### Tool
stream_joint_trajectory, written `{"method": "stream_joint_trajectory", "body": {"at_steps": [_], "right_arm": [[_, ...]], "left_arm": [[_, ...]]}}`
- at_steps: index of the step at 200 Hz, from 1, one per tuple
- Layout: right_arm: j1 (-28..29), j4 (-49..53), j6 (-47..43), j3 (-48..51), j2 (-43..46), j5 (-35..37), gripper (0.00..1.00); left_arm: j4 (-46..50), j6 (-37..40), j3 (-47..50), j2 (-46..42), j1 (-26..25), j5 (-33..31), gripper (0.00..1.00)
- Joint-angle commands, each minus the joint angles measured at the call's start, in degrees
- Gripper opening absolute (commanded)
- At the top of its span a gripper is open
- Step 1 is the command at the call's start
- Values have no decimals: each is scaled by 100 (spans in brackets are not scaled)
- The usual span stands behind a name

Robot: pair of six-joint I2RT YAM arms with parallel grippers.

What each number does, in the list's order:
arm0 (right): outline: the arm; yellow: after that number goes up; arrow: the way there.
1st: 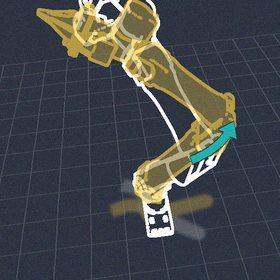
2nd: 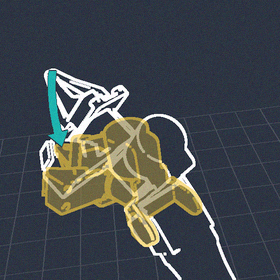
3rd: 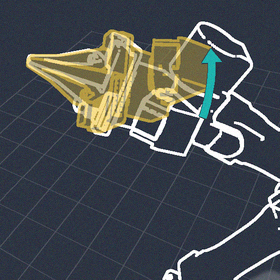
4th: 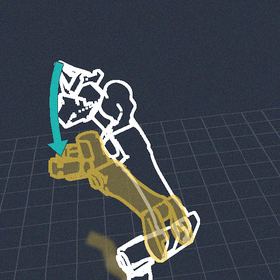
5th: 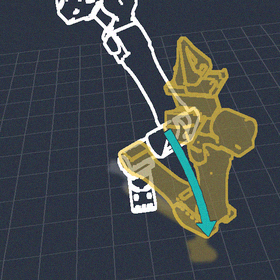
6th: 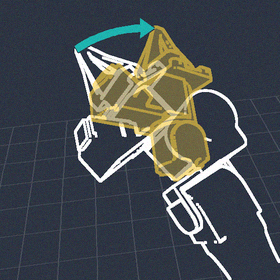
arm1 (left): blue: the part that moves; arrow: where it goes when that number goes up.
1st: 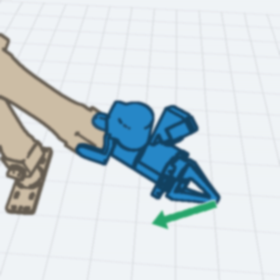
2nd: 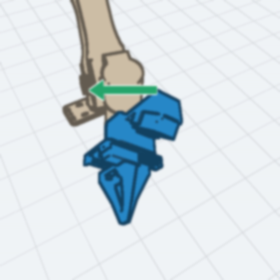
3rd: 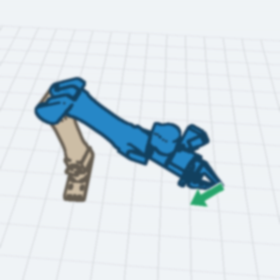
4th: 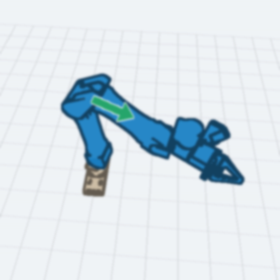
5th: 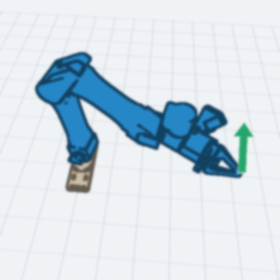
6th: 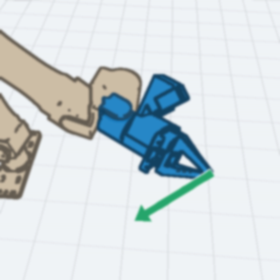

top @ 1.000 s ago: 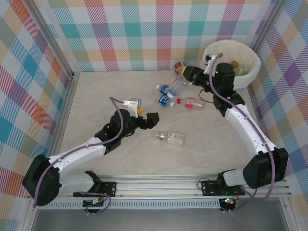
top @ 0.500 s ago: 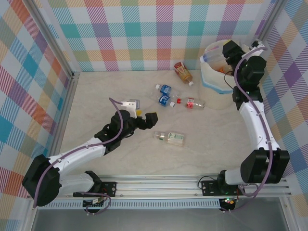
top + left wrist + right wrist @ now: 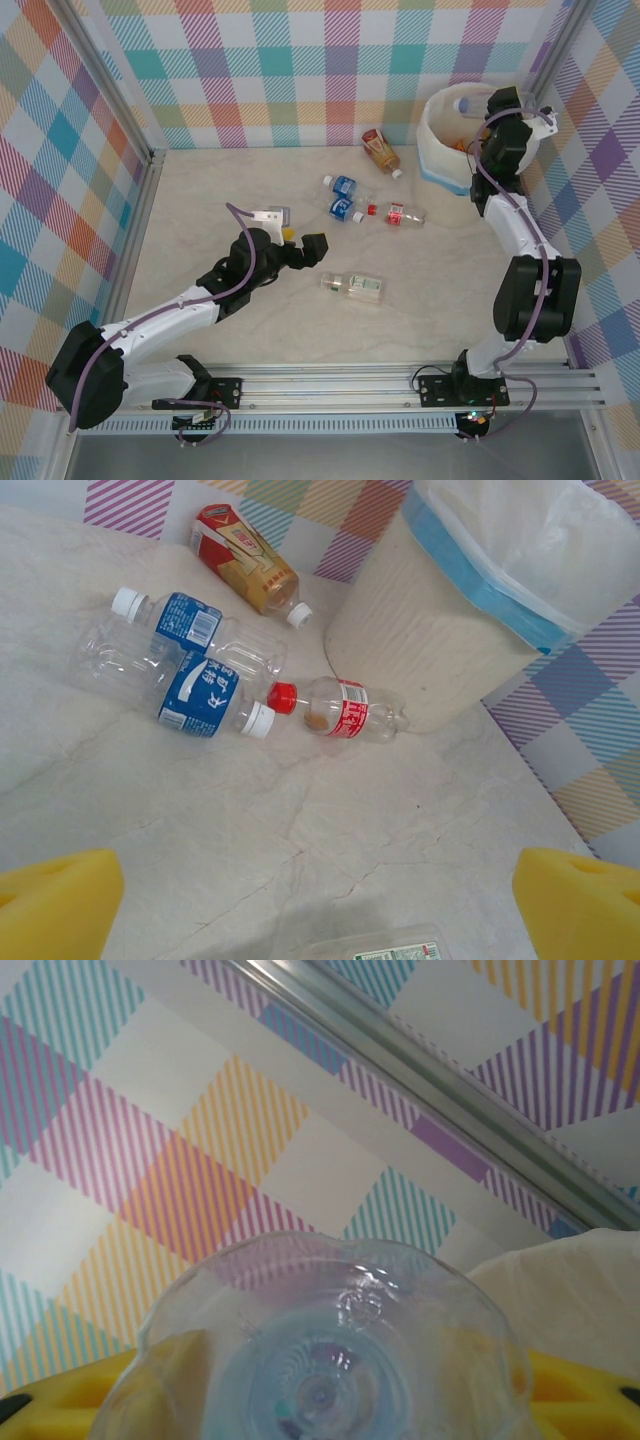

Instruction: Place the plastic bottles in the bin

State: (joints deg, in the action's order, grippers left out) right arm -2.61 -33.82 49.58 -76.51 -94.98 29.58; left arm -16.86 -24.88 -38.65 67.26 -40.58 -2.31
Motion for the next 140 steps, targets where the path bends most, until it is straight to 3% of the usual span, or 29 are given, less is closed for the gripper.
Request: {"method": "stream_joint_trajectory", "body": {"at_steps": [1,33,80,108,140], "right_arm": [[-12,484,133,-585,-133,647,68],[-13,1319,-455,-1115,-422,626,90],[54,1846,-1131,-785,116,447,97],[75,2205,-1918,-475,687,-605,100],[123,2725,-2774,-254,1211,-2274,100]], "left_arm": [[82,-99,-18,-66,68,-95,100],[310,-172,-86,5,77,-155,100],[456,-402,-71,11,94,-316,100],[625,-556,-20,66,111,-587,100],[667,-692,20,214,188,-735,100]]}}
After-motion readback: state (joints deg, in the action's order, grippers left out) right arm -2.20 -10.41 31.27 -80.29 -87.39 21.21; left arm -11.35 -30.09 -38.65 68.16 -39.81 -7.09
